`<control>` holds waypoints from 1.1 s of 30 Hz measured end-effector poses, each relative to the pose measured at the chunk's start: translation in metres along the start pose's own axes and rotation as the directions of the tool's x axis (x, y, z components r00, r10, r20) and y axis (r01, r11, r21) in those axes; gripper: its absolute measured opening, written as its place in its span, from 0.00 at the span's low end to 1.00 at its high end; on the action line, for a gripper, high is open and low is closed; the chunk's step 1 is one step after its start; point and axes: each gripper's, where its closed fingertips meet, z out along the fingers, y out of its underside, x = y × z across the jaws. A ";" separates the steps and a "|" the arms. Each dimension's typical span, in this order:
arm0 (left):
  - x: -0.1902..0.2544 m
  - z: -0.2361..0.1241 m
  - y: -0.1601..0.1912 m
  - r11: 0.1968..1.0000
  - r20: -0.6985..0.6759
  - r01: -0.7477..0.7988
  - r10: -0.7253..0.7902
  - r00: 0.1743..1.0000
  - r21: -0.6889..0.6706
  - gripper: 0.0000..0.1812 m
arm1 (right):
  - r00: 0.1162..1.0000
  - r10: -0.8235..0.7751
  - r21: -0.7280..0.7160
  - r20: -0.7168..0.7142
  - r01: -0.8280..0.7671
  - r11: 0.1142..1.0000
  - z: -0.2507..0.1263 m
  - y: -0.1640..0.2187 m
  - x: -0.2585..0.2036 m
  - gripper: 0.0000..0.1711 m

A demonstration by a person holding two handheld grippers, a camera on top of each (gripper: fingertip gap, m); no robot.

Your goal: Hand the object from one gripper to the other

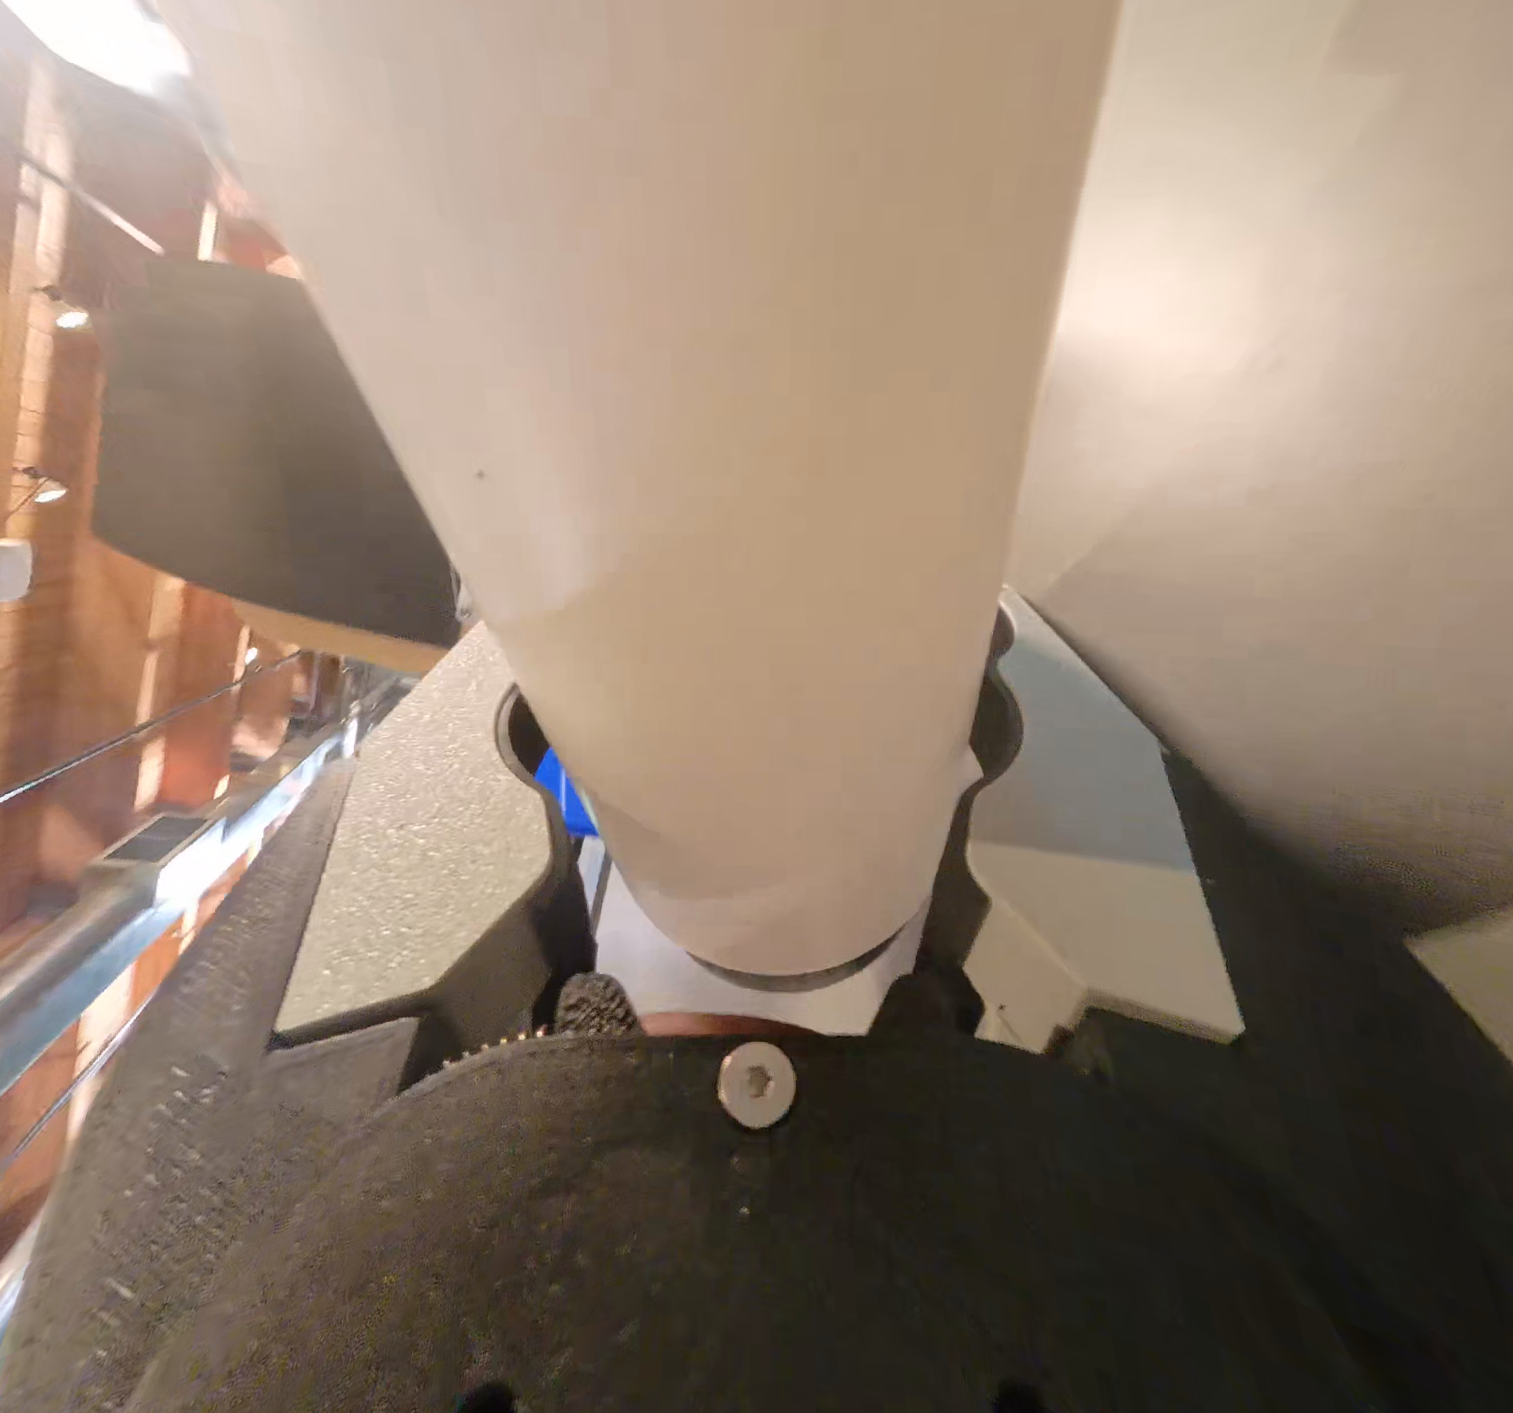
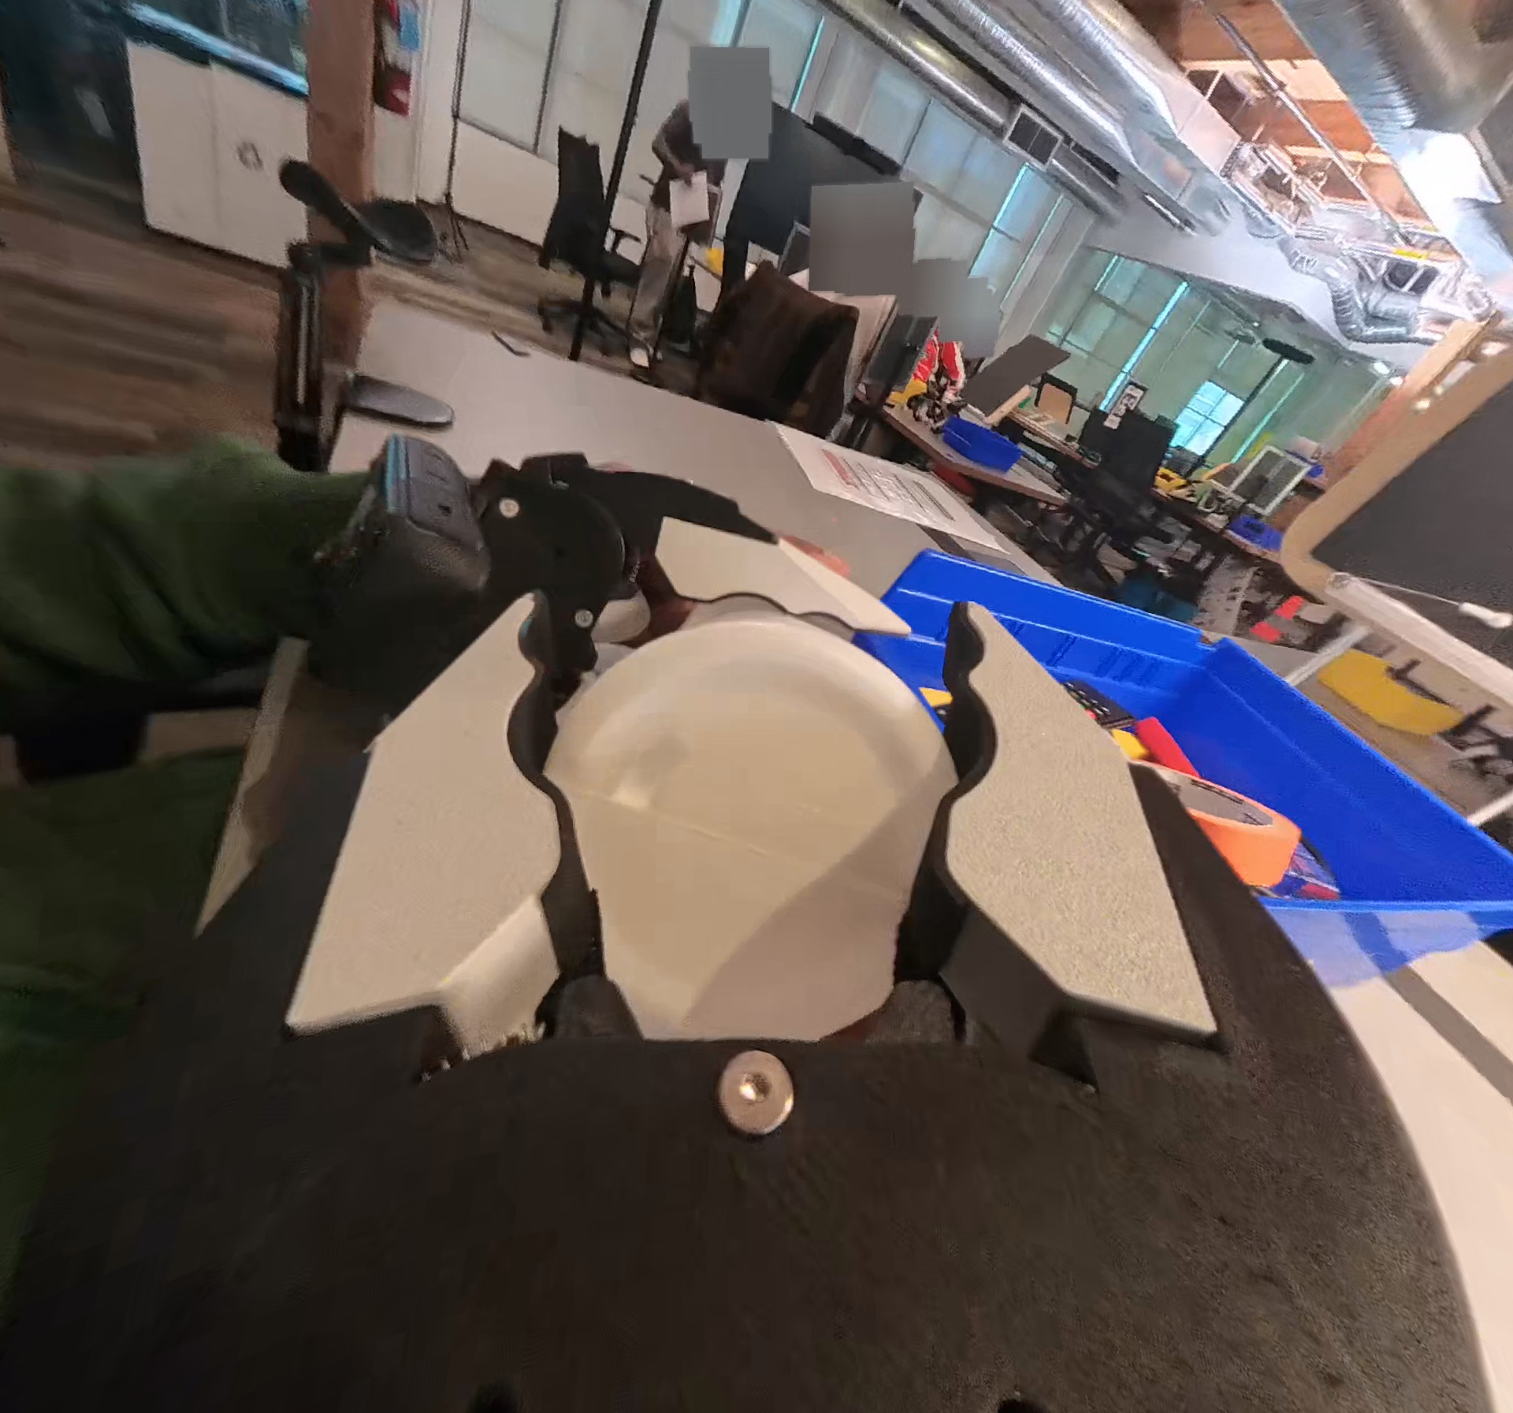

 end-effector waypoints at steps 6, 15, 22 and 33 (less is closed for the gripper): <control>-0.019 -0.004 0.010 0.971 0.025 0.234 -0.233 0.972 -0.056 0.56 | 0.988 0.081 0.212 -0.131 -0.052 0.976 -0.023 -0.034 0.030 0.56; -0.092 -0.049 -0.011 0.252 -0.316 0.930 -0.889 0.331 0.267 0.56 | 0.961 0.068 0.220 -0.268 -0.008 0.976 -0.038 -0.033 0.056 0.53; -0.116 -0.076 -0.045 -0.245 -0.689 0.932 -0.724 0.007 0.267 0.56 | 0.982 -0.039 0.028 -0.185 0.045 0.999 0.004 -0.007 0.018 0.58; -0.096 -0.070 -0.090 -0.535 -0.868 0.842 -0.387 -0.311 -0.063 0.57 | 0.753 -0.545 -0.127 -0.368 0.540 0.832 0.011 -0.014 0.003 0.56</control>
